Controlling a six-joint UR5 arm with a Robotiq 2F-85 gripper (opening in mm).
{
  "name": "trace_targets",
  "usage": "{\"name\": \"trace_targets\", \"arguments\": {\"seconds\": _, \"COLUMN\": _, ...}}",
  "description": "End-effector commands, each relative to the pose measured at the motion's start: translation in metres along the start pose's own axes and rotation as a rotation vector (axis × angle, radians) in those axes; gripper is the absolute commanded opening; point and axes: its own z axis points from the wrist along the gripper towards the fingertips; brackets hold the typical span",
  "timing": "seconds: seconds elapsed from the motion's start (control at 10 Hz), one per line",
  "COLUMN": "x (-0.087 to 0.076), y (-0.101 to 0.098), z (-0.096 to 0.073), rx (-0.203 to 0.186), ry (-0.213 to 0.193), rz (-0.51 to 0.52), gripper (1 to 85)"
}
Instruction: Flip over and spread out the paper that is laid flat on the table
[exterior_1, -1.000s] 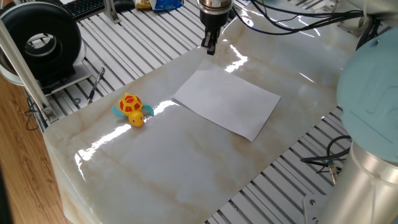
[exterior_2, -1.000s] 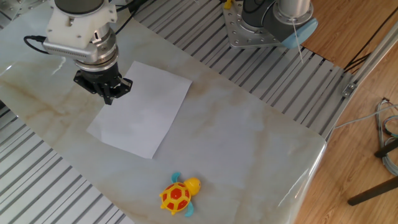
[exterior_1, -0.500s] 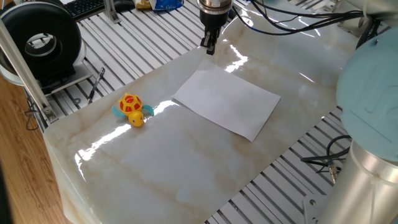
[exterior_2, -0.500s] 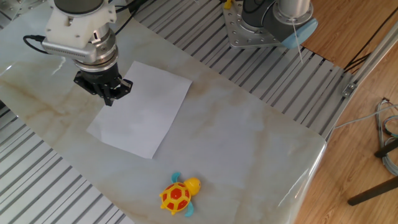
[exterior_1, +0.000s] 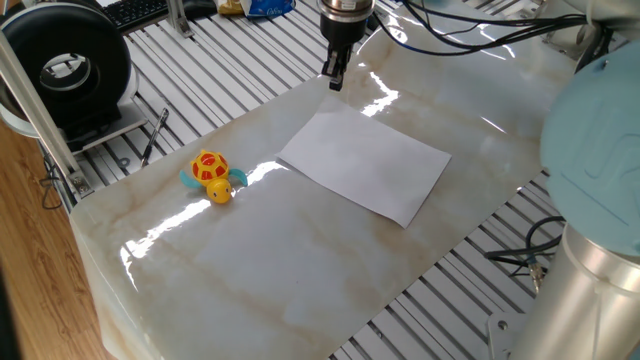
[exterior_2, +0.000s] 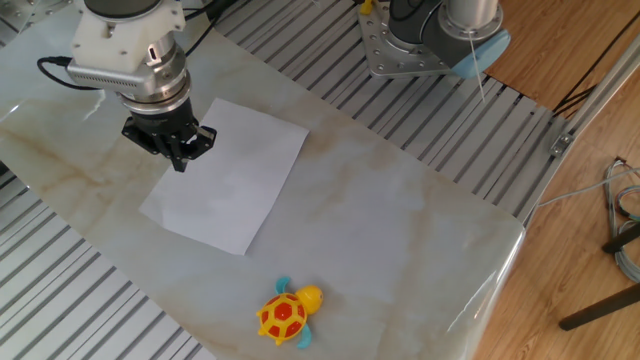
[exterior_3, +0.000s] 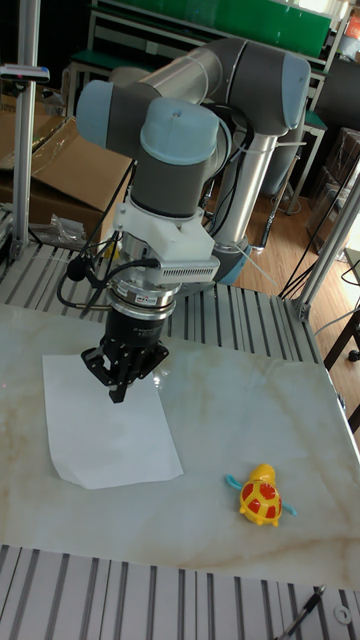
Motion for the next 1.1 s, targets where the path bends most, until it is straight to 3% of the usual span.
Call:
{"name": "trace_targets", "arguments": {"seconds": 0.0, "x": -0.0027, "y": -0.0005, "z": -0.0016, "rx": -0.002, "ry": -0.007, "rz": -0.008, "gripper": 85.0}}
{"name": "trace_targets", "arguments": {"seconds": 0.5, "x": -0.0087, "y": 0.0033, "z": -0.0018, "rx": -0.015, "ry": -0.029, "rz": 0.001, "gripper": 84.0}}
{"name": "trace_targets", "arguments": {"seconds": 0.7, "x": -0.0067, "y": 0.0068, "z": -0.0045, "rx": -0.024, "ry": -0.027, "rz": 0.005, "gripper": 84.0}}
{"name": "trace_targets", "arguments": {"seconds": 1.0, "x": -0.0015, "y": 0.0018, "z": -0.0037, "rx": -0.004, "ry": -0.005, "rz": 0.0, "gripper": 83.7}}
